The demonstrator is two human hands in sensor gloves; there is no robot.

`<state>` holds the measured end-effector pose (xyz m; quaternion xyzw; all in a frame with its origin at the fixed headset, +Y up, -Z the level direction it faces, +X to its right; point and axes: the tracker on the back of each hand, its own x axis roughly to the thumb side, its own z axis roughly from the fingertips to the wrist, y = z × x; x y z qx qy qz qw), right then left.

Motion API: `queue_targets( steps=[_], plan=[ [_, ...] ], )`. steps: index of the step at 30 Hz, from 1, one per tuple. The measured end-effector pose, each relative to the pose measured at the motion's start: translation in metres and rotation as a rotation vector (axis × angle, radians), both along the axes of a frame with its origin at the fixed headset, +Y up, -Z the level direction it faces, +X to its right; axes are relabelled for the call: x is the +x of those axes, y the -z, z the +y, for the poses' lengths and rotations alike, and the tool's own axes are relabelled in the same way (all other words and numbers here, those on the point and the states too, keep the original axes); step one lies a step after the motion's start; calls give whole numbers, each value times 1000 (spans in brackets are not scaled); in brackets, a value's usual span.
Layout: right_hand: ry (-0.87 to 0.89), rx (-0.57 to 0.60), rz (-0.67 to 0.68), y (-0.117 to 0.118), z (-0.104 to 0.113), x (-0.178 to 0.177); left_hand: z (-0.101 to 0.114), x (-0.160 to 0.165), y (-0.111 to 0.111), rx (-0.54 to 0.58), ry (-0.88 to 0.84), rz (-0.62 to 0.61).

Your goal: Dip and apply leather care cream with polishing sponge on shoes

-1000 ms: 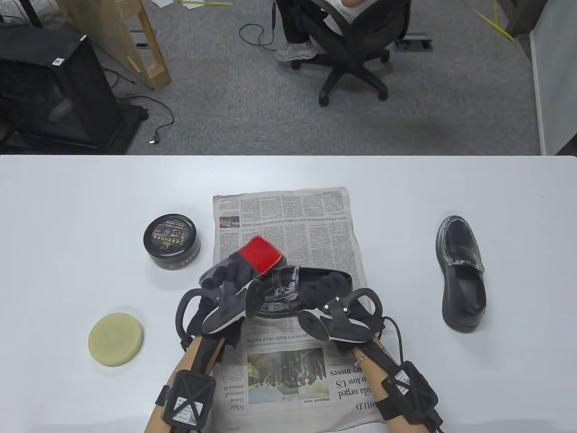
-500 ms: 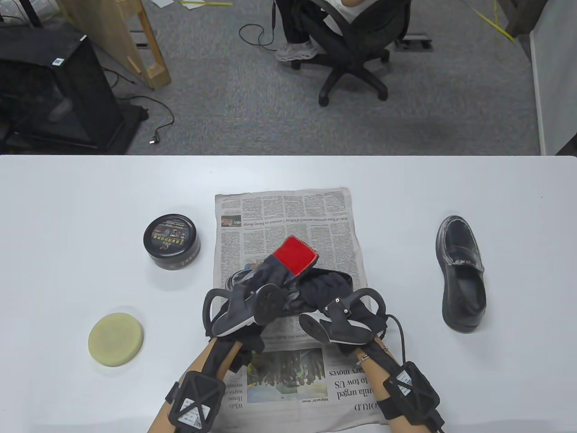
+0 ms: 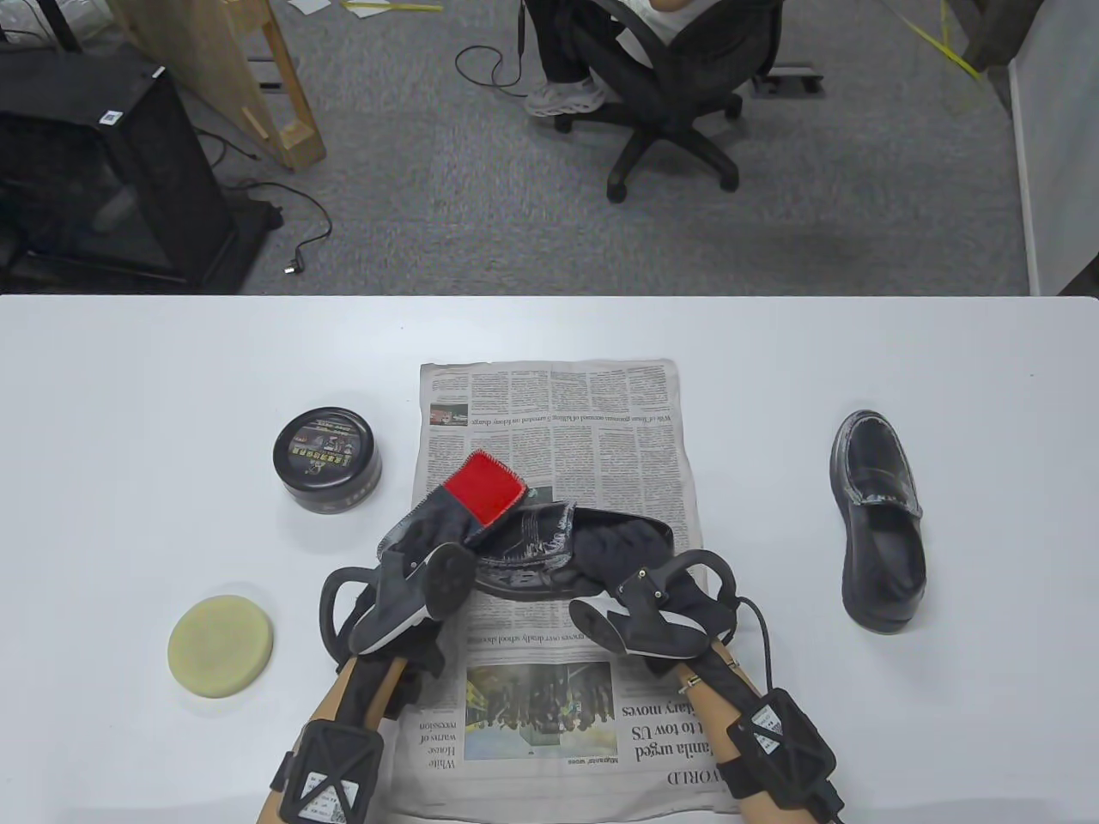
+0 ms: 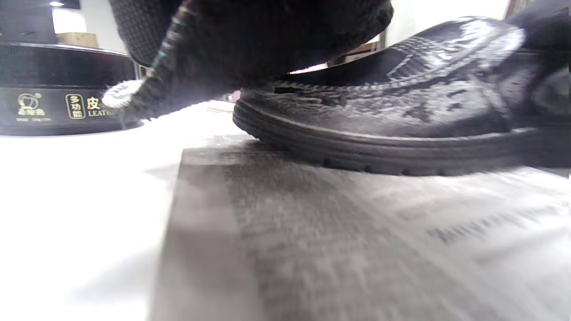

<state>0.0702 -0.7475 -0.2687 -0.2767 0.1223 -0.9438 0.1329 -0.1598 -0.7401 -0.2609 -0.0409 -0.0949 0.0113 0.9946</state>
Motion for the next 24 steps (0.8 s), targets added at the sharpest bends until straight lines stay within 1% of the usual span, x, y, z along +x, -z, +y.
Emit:
queue_targets(
  steps=[3, 5, 7, 9, 10, 12, 14, 17, 19, 22, 24],
  plan=[
    [3, -17, 5, 0, 0, 0, 2, 10, -12, 1, 2, -78],
    [18, -25, 9, 0, -2, 1, 4, 21, -15, 0, -36, -134],
    [15, -32, 10, 0, -1, 0, 8, 38, -13, -3, -119, -196],
    [20, -34, 11, 0, -2, 1, 12, 55, -7, 0, -188, -223],
    [21, -35, 12, 0, -2, 0, 15, 63, -1, 9, -195, -224],
    [22, -38, 11, 0, -2, 0, 19, 73, 10, 28, -162, -205],
    [22, -39, 10, 0, -2, 0, 19, 78, 24, 36, -116, -152],
    [11, -34, 7, 0, -2, 0, 9, 73, 37, 4, -14, -56],
    [9, -28, 6, 0, -2, 0, 3, 63, 38, 10, 33, -19],
    [2, -22, 4, 0, -1, -1, -1, 42, 34, 1, 75, 19],
    [2, -25, 4, 0, -2, -1, -2, 27, 25, 6, 125, 24]
  ],
)
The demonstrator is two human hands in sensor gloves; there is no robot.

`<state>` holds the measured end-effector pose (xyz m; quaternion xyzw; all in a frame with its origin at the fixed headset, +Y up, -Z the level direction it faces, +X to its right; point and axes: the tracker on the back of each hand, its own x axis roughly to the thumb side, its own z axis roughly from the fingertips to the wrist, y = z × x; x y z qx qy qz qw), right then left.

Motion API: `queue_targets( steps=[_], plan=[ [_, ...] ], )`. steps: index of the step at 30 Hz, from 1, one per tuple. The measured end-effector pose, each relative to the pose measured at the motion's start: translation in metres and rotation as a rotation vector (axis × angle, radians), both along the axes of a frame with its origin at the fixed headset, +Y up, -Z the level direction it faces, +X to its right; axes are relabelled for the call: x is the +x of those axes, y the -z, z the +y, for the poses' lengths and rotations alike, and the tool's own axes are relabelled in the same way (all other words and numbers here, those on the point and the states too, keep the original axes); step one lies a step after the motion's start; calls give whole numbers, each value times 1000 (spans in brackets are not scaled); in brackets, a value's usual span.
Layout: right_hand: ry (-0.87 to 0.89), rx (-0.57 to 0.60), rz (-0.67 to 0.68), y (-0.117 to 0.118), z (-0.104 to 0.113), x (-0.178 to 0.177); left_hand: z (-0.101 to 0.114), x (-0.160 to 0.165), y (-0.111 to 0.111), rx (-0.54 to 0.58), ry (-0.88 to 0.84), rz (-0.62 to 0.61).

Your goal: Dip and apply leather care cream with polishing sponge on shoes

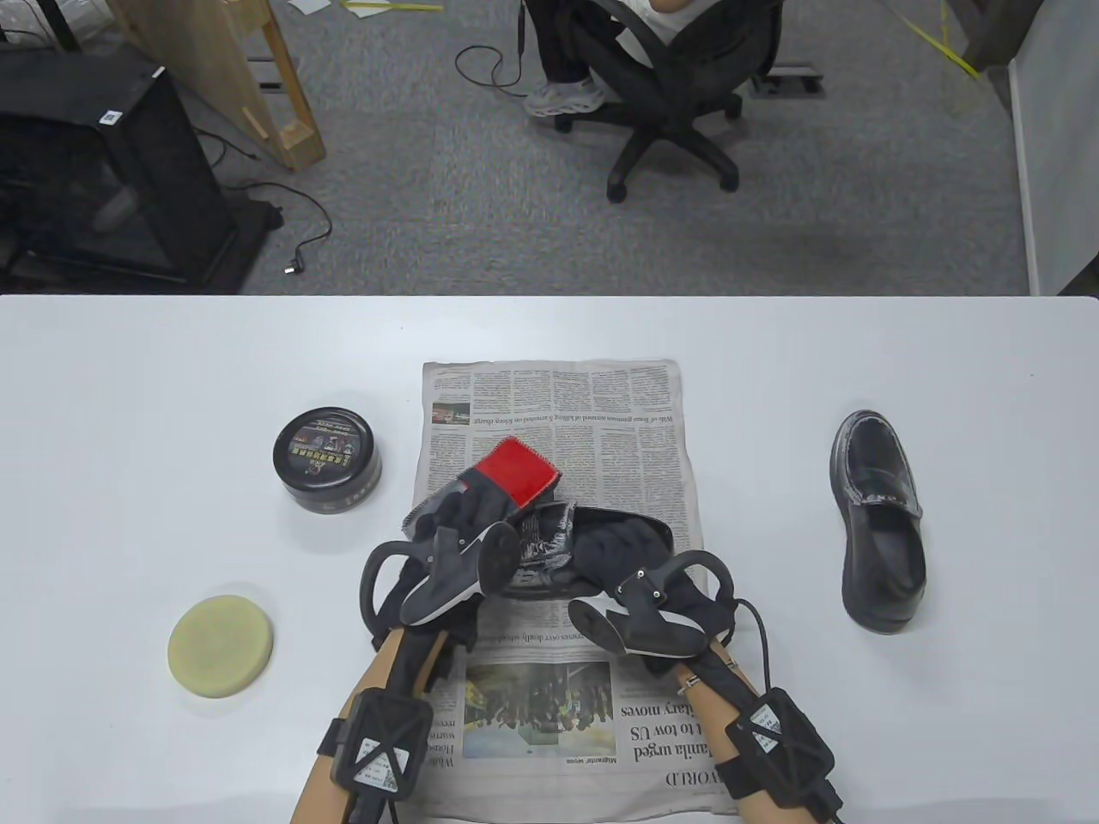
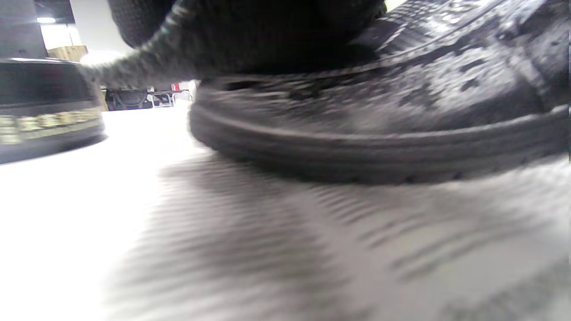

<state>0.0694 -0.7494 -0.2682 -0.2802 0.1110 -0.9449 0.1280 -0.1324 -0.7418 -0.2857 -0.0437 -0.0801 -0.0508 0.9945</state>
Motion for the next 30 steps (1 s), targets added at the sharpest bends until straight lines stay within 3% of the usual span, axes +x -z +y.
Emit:
queue_targets(
  steps=[4, 7, 11, 15, 19, 23, 30],
  plan=[
    [-4, 2, 3, 0, 0, 0, 0, -11, -23, 82, 77, -57],
    [13, -11, 1, 0, 1, 1, 3, -10, -39, 64, -20, -112],
    [10, -4, 2, 0, 1, 1, 8, 5, -43, 38, -159, -191],
    [10, 0, 6, 0, 0, 0, 17, 37, -33, 32, -282, -251],
    [17, 0, 10, 0, 0, 2, 24, 53, -12, 75, -224, -198],
    [19, -6, 10, 1, 0, 2, 13, 44, 5, 32, -31, -64],
    [2, -2, 3, 0, -2, 0, 3, -5, -5, 10, -61, 18]
  ],
)
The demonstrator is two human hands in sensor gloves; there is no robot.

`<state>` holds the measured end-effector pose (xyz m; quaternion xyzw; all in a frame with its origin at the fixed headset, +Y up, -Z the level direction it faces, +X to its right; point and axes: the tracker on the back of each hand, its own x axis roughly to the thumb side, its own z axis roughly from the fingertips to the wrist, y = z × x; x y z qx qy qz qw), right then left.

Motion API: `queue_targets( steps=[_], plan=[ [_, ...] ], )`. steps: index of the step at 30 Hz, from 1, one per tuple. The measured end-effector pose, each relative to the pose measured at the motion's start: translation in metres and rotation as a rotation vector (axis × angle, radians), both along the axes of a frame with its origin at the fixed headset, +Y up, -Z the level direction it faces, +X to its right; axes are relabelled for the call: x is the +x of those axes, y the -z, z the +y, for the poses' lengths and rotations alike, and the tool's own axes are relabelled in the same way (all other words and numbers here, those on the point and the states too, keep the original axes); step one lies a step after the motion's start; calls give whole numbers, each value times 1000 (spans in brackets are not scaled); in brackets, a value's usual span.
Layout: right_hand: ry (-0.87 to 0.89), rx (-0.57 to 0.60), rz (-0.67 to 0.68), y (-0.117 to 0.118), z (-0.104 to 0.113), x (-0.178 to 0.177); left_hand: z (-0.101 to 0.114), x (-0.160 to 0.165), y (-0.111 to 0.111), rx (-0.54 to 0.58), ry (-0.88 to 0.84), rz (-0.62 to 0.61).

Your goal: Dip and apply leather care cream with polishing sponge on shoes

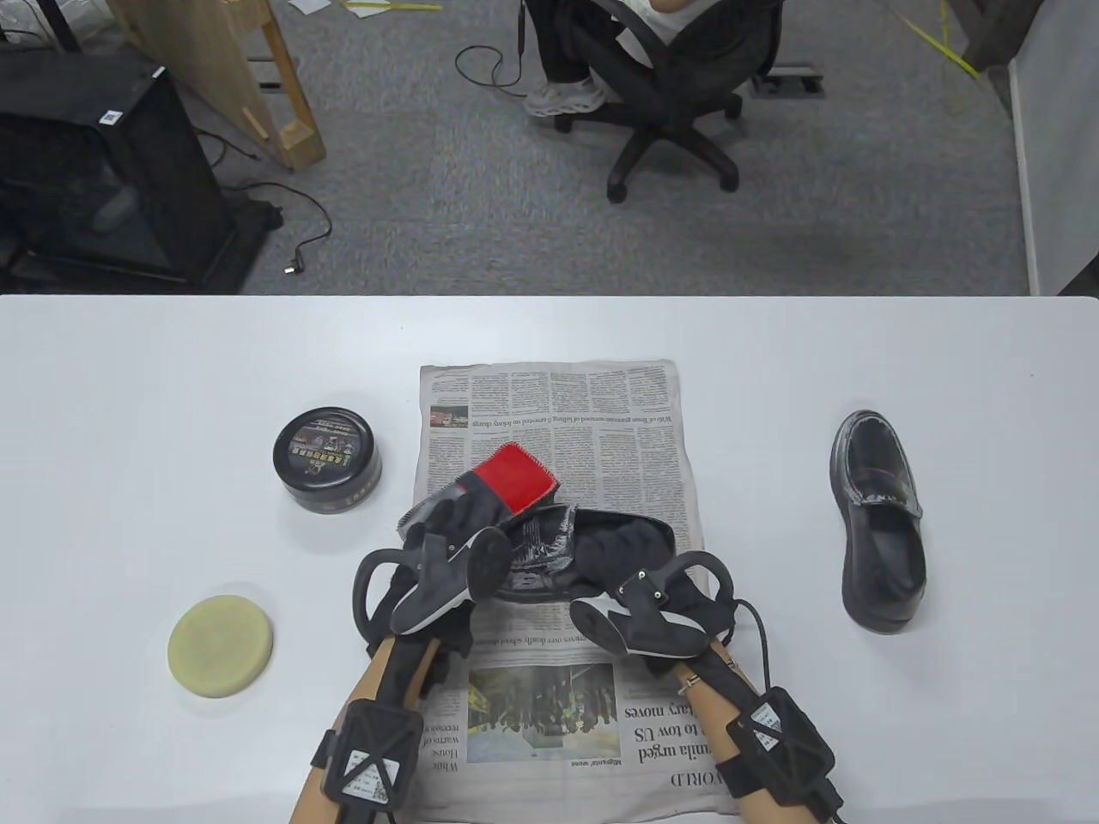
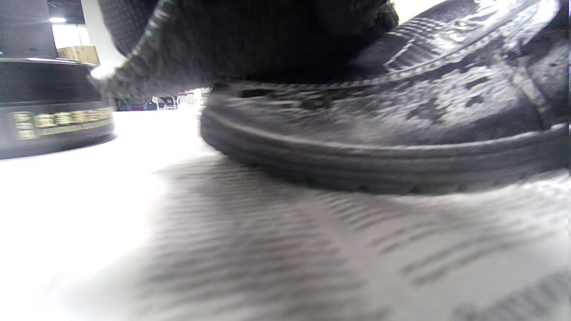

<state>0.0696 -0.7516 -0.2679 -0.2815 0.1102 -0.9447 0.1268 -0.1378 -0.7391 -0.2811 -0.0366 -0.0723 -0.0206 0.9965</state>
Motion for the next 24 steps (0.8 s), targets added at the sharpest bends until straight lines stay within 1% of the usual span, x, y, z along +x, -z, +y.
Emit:
queue_targets(
  steps=[3, 5, 7, 9, 11, 13, 14, 17, 19, 21, 23, 24],
  plan=[
    [-5, -2, 0, 0, 0, 0, 0, -7, -13, 22, 21, -31],
    [-4, -6, -1, 0, 0, 0, 1, -7, -22, 35, 35, -78],
    [0, -10, -2, 0, 0, 0, 3, -3, -30, 50, 11, -121],
    [3, -13, -2, 1, -1, 0, 5, 4, -35, 44, -46, -174],
    [7, -15, 2, 1, -1, 1, 9, 20, -36, 34, -159, -256],
    [6, -16, 3, 1, -2, 0, 13, 37, -33, 37, -237, -292],
    [5, -17, 3, 1, -2, 0, 15, 47, -29, 44, -247, -303],
    [2, -20, 1, 1, -2, 0, 23, 66, -12, 71, -210, -282],
    [0, -22, -1, 1, -2, 0, 22, 71, 1, 58, -191, -228],
    [-4, -24, -4, 1, -2, 0, 15, 70, 11, 43, -106, -158],
    [-12, -29, -11, 1, -2, -1, 7, 63, 15, 37, -28, -104],
    [-19, -29, -15, 1, -1, -2, 5, 57, 15, 33, -15, -93]
  ],
)
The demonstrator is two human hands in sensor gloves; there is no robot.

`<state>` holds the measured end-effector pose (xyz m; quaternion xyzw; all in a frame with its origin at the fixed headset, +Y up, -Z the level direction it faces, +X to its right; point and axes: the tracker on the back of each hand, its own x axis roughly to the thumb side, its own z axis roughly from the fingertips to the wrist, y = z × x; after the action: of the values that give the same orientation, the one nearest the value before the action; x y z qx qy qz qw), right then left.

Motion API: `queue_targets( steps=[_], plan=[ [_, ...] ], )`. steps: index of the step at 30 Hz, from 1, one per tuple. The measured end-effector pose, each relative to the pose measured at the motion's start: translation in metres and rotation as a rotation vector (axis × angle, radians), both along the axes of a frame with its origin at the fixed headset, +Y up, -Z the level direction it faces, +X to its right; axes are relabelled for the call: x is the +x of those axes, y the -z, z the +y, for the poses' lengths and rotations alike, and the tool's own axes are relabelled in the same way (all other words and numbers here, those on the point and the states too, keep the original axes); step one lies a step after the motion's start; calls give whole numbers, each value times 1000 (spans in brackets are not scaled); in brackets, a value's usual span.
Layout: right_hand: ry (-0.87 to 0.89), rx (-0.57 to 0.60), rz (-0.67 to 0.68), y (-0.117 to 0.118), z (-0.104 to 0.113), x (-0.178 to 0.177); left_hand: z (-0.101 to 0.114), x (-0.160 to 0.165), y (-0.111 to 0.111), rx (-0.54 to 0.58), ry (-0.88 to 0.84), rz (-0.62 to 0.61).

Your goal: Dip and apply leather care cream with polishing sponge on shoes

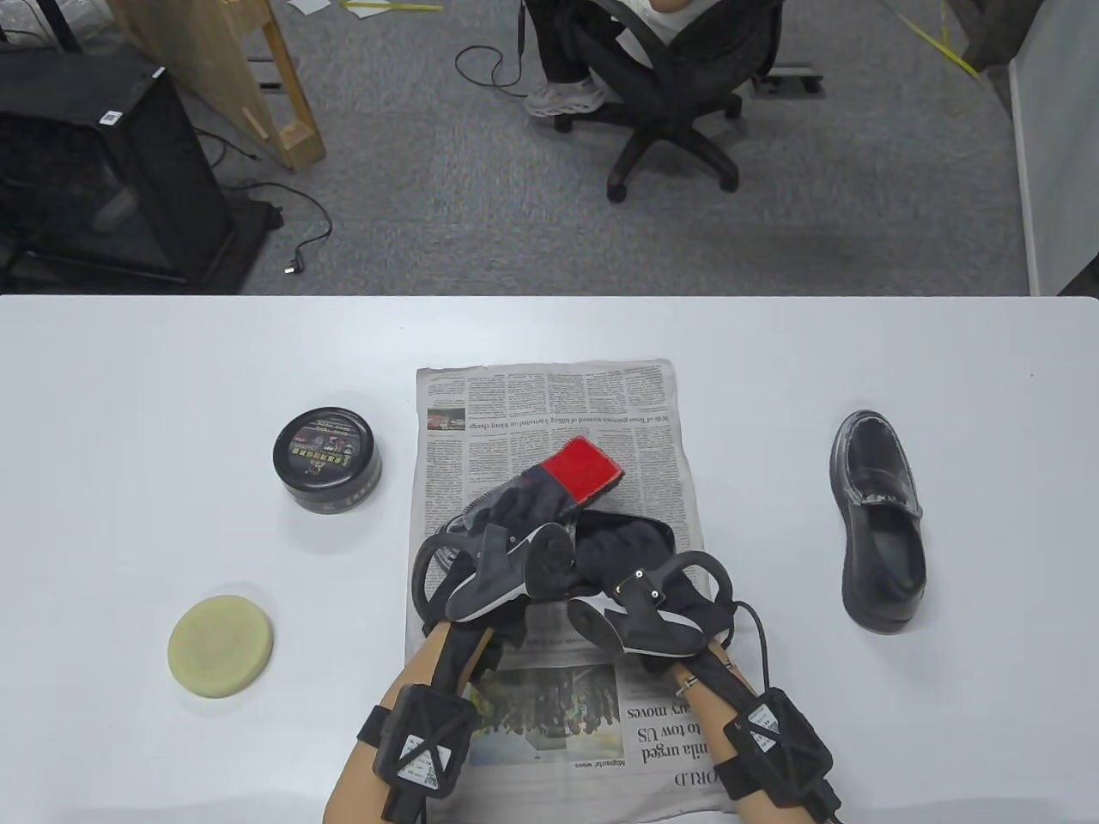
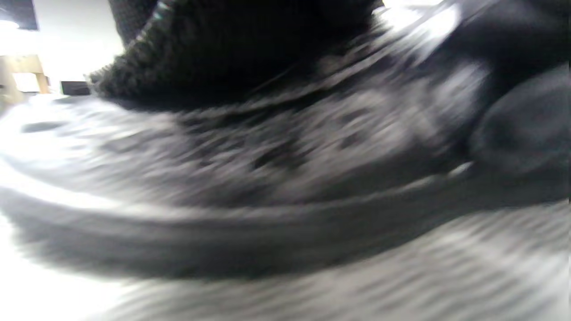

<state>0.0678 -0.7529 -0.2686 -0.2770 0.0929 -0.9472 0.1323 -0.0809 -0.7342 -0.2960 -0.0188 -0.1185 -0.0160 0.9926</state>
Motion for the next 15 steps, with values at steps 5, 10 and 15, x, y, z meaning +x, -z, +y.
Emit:
queue_targets(
  steps=[5, 10, 15],
  plan=[
    [-10, -10, -16, 0, 1, -2, -3, -35, -5, -33, 114, 68],
    [-20, -9, -19, 1, 1, -2, -2, -48, -24, -10, 176, 48],
    [-27, -17, -10, 1, 1, -3, 4, -39, -43, -13, 22, -81]
  ],
)
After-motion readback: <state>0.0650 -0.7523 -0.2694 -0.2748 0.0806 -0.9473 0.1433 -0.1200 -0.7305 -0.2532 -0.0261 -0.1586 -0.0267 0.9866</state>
